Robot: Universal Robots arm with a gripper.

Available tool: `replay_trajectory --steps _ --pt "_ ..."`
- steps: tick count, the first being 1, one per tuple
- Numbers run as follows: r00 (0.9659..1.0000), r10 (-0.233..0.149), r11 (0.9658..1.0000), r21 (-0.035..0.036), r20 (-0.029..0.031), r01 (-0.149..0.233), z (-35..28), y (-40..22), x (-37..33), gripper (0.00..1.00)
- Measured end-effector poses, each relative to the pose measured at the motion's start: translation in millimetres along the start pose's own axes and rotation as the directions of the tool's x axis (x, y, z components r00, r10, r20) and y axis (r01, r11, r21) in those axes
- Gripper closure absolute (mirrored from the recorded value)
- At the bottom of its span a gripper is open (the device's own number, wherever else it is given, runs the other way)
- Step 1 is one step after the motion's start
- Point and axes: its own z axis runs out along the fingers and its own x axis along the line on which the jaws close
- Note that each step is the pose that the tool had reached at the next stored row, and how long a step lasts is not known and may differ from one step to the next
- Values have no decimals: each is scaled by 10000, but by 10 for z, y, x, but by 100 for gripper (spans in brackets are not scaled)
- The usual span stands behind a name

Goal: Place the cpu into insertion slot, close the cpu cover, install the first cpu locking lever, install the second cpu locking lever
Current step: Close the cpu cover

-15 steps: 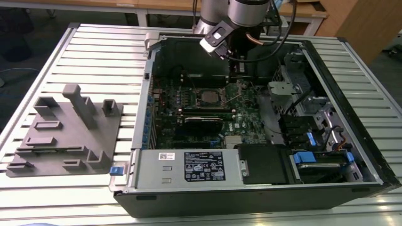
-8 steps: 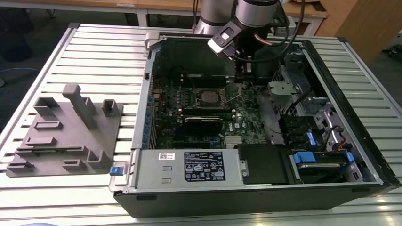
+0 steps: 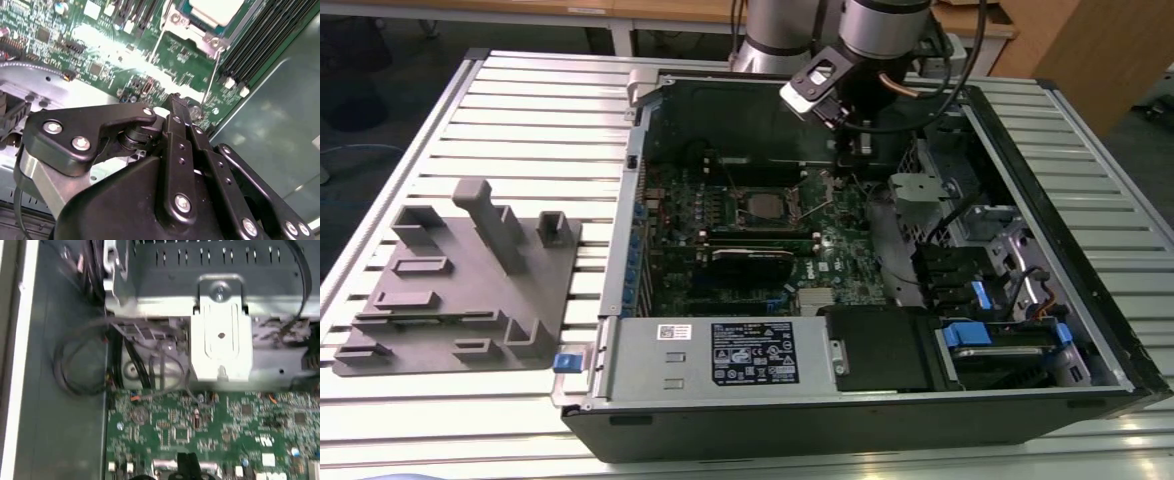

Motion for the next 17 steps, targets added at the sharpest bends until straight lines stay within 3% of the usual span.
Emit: replay_trajectory --steps 5,17 --pt "10000 -1 10000 0 1 1 5 85 1 89" --pt "10000 0 10000 0 0 0 5 88 1 89"
